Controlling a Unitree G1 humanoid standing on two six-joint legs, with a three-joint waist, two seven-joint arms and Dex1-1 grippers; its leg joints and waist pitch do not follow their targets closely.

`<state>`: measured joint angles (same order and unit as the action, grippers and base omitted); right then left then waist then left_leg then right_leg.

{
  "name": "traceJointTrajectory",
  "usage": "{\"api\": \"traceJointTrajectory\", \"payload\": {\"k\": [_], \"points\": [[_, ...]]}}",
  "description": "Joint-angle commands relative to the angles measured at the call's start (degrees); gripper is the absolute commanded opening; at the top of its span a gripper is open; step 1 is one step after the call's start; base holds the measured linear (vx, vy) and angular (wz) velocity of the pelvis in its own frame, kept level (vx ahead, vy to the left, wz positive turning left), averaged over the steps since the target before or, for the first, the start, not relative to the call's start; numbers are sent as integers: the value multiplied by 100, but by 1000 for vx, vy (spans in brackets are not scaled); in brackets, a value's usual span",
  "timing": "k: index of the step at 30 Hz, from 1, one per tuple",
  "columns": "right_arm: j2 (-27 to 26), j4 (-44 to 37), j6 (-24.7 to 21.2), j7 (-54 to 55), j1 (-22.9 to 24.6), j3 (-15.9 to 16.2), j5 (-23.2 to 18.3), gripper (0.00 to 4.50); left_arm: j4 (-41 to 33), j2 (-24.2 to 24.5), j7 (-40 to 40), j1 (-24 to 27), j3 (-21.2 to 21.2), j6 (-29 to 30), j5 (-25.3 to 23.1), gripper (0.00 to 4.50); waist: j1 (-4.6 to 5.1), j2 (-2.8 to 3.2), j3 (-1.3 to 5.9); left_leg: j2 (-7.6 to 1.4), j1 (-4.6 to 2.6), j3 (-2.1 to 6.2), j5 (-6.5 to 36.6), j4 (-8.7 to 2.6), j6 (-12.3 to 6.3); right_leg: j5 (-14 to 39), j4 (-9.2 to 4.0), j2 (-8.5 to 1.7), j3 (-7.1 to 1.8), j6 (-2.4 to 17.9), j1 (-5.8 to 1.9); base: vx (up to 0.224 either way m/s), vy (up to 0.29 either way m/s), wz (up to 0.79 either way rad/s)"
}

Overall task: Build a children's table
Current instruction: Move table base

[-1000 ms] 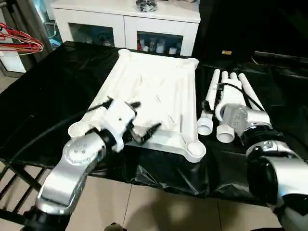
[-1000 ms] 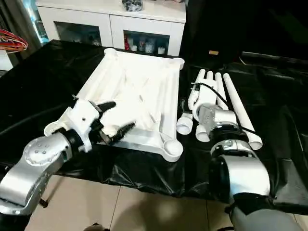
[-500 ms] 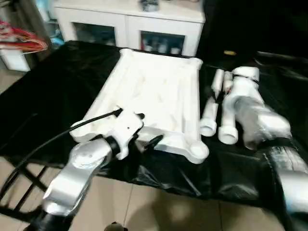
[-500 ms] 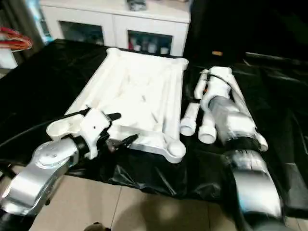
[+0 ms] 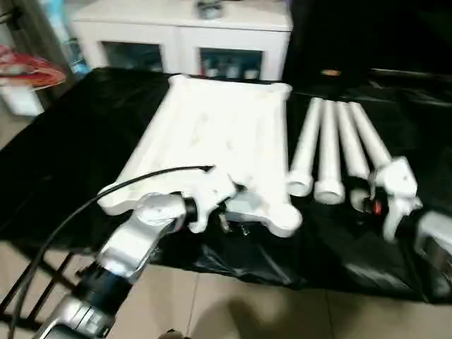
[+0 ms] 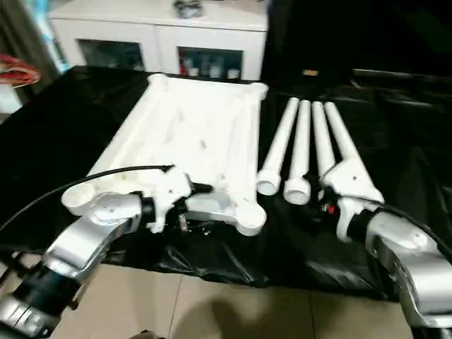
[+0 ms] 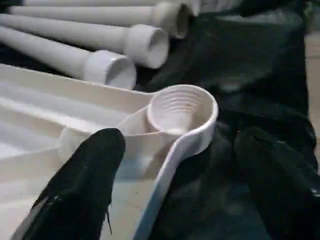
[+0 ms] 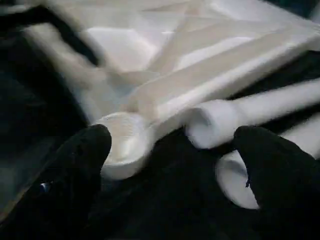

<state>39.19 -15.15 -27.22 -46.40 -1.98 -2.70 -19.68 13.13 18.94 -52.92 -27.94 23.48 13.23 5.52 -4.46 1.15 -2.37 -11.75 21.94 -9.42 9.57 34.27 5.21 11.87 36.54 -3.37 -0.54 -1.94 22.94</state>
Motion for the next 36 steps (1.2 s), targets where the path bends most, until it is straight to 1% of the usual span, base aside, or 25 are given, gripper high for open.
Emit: {"api": "traceJointTrajectory", "payload": {"k": [1,2,3,4,5,6,8,9,10,11,13,15,18,19,20,21,22,24,25,26,28,29,32,33,36], "points": [[157,-280,38,-211,74,128,27,450,501,25,-260,-225,123,-184,-163,370,-22,-127,296,-9,-50,-20,1475,-373,-95,1895,-628,-231,-86,653,-201,0,0,0],[166,-289,35,-219,77,137,31,450,565,18,-259,-252,128,-191,-177,370,-26,-119,301,-9,-69,-24,1496,-364,-95,1906,-623,-225,-87,657,-189,0,0,0],[218,-362,-3,-243,112,150,16,450,853,-24,-276,-370,130,-259,-230,363,-27,-116,309,-17,-67,-20,1474,-364,-97,1827,-604,-233,-89,695,-195,0,0,0],[277,-420,-23,-264,138,163,9,450,1139,-60,-299,-483,111,-294,-252,350,-30,-128,306,-20,-61,-19,1454,-370,-106,1778,-601,-233,-84,720,-198,0,0,0],[289,-431,-28,-271,143,166,6,450,1200,-67,-306,-507,107,-290,-254,336,-35,-124,299,-12,-65,-30,1458,-368,-114,1799,-620,-226,-87,717,-188,0,0,0],[311,-449,-38,-296,150,174,-9,450,1336,-75,-330,-558,96,-227,-245,336,-55,-121,325,-27,-83,-25,1423,-360,-117,1654,-589,-239,-89,779,-193,0,0,0],[349,-470,-25,-369,165,208,-11,450,1658,-122,-324,-681,9,-59,-186,326,-54,-125,327,-32,-55,-23,1306,-367,-140,1340,-562,-240,-80,889,-212,0,0,0],[375,-487,-2,-422,181,230,-11,450,1804,-169,-302,-751,-70,5,-127,317,-61,-124,333,-30,-67,-31,1284,-353,-164,1200,-550,-243,-81,960,-212,0,0,0],[393,-507,11,-461,195,241,-8,450,1918,-205,-299,-804,-127,9,-93,317,-71,-127,341,-28,-58,-32,1214,-345,-202,1080,-540,-253,-79,1004,-234,0,0,0],[413,-530,-8,-496,215,249,-20,450,2000,-234,-299,-856,-160,8,-77,305,-73,-142,340,-25,-50,-37,1173,-341,-229,1024,-542,-251,-81,1017,-237,0,0,0],[458,-585,-27,-572,264,266,-57,450,2125,-263,-322,-932,-161,-113,-111,289,-88,-130,349,-36,-48,-29,1085,-339,-282,828,-521,-259,-79,1072,-246,0,0,0],[504,-633,-19,-634,314,290,-77,450,2300,-306,-321,-1024,-150,-242,-172,274,-93,-129,345,-40,-52,-34,1110,-338,-314,732,-518,-264,-78,1134,-252,0,0,0],[542,-615,32,-635,347,349,6,450,2529,-387,-319,-1153,-139,-401,-238,242,-97,-136,339,-37,-54,-39,1167,-338,-333,805,-537,-266,-81,1142,-254,0,0,0],[571,-600,76,-676,363,393,56,450,2632,-405,-356,-1218,-101,-484,-286,242,-98,-134,336,-43,-55,-38,1183,-342,-329,827,-539,-271,-82,1143,-253,0,0,0],[578,-600,86,-687,367,402,66,450,2659,-409,-366,-1233,-94,-501,-296,235,-101,-139,328,-41,-60,-41,1240,-345,-316,943,-553,-276,-82,1125,-246,0,0,0],[589,-597,107,-684,377,413,100,450,2694,-404,-407,-1259,-63,-572,-349,208,-100,-128,321,-46,-58,-34,1294,-354,-297,1060,-558,-283,-84,1104,-248,0,0,0],[589,-597,107,-684,377,413,100,450,2694,-404,-407,-1259,-63,-572,-349,208,-93,-141,317,-43,-60,-38,1344,-353,-284,1178,-574,-279,-85,1063,-243,0,0,0],[605,-588,139,-680,392,420,157,450,2751,-366,-571,-1326,56,-765,-498,200,-94,-138,311,-45,-61,-31,1380,-366,-260,1369,-594,-284,-85,986,-232,0,0,0],[605,-573,137,-677,384,415,161,450,2761,-337,-629,-1350,118,-838,-563,188,-97,-137,313,-51,-65,-29,1393,-369,-251,1396,-593,-286,-88,967,-228,0,0,0],[609,-571,146,-674,383,416,164,450,2801,-332,-648,-1372,137,-878,-591,188,-93,-132,311,-50,-56,-23,1390,-374,-237,1407,-589,-288,-87,955,-233,0,0,0],[609,-562,165,-663,378,417,176,450,2900,-337,-694,-1418,150,-958,-631,163,-93,-135,310,-54,-63,-25,1418,-373,-229,1431,-593,-293,-87,968,-226,0,0,0],[609,-562,165,-663,378,417,176,450,2900,-337,-694,-1418,150,-958,-631,159,-90,-139,309,-49,-62,-27,1419,-371,-228,1442,-594,-288,-86,967,-226,0,0,0],[605,-542,191,-640,365,422,209,450,3086,-356,-740,-1503,175,-1076,-723,144,-92,-131,321,-49,-53,-23,1354,-368,-235,1258,-575,-285,-87,1001,-236,0,0,0],[595,-538,203,-632,362,419,235,450,3196,-373,-778,-1536,198,-1124,-785,124,-86,-123,323,-44,-52,-25,1332,-365,-248,1173,-578,-277,-86,1017,-235,0,0,0],[579,-534,205,-624,363,408,250,450,3323,-383,-772,-1566,255,-1193,-898,111,-96,-113,320,-55,-62,-21,1376,-371,-242,1145,-572,-289,-87,1078,-236,0,0,0]]}}
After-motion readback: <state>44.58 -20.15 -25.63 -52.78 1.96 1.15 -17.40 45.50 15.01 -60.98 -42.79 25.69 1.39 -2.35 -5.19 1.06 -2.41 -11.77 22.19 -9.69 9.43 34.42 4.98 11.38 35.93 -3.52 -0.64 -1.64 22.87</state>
